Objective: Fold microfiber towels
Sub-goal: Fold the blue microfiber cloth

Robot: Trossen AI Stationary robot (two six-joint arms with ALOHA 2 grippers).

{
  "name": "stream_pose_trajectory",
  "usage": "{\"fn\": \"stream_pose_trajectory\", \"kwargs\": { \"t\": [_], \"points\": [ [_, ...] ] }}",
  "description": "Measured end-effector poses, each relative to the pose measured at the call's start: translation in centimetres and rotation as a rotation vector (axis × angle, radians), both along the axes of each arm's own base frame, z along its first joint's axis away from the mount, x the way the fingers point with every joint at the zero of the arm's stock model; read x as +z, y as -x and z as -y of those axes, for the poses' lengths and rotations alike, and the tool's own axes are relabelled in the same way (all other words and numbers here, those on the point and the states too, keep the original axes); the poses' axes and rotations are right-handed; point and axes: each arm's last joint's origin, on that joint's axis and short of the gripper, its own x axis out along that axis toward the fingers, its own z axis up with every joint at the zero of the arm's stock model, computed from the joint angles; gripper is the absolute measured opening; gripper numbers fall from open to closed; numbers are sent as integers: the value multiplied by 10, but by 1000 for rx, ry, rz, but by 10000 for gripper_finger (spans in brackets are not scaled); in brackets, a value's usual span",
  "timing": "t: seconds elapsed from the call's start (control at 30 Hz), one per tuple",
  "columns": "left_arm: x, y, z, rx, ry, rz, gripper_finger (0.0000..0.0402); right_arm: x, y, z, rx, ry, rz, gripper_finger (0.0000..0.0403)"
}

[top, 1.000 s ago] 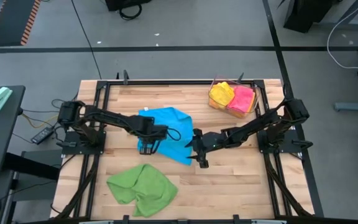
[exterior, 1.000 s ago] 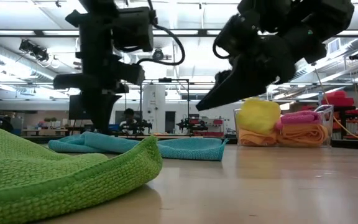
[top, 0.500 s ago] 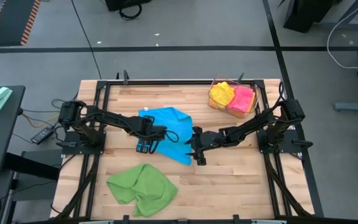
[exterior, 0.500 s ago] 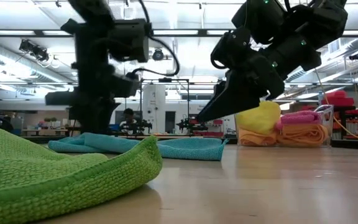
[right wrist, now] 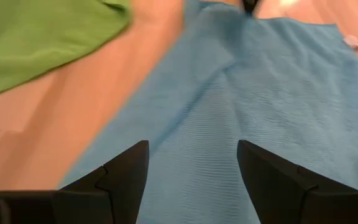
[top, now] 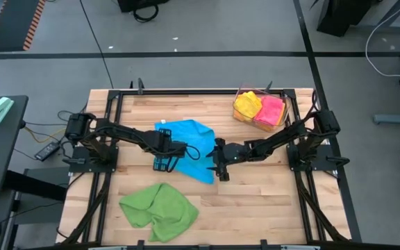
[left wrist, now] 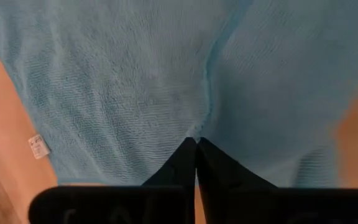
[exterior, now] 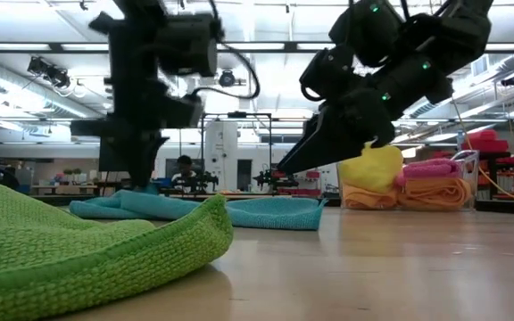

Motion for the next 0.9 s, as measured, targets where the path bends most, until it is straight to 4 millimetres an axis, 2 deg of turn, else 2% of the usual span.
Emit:
{"fn": "stream_pose_trajectory", "kwargs": {
  "t": [0.13, 0.27, 0.4, 0.6, 0.9],
  "points": [
    [18, -8, 17, 25, 118, 24, 26, 0, -1, 13, -41, 2, -1, 253],
    [33, -13, 40, 56, 328, 34, 13, 0, -1, 26, -66, 22, -6, 253],
    [43, -14, 64, 86, 436, 43, 8, 0, -2, 38, -87, 47, -5, 253],
    [42, -6, 100, 120, 472, 51, 32, 0, -1, 51, -45, 80, -9, 253],
    [33, 0, 144, 87, 567, 172, 9, 0, 0, 71, -62, 146, -17, 253]
  ]
}}
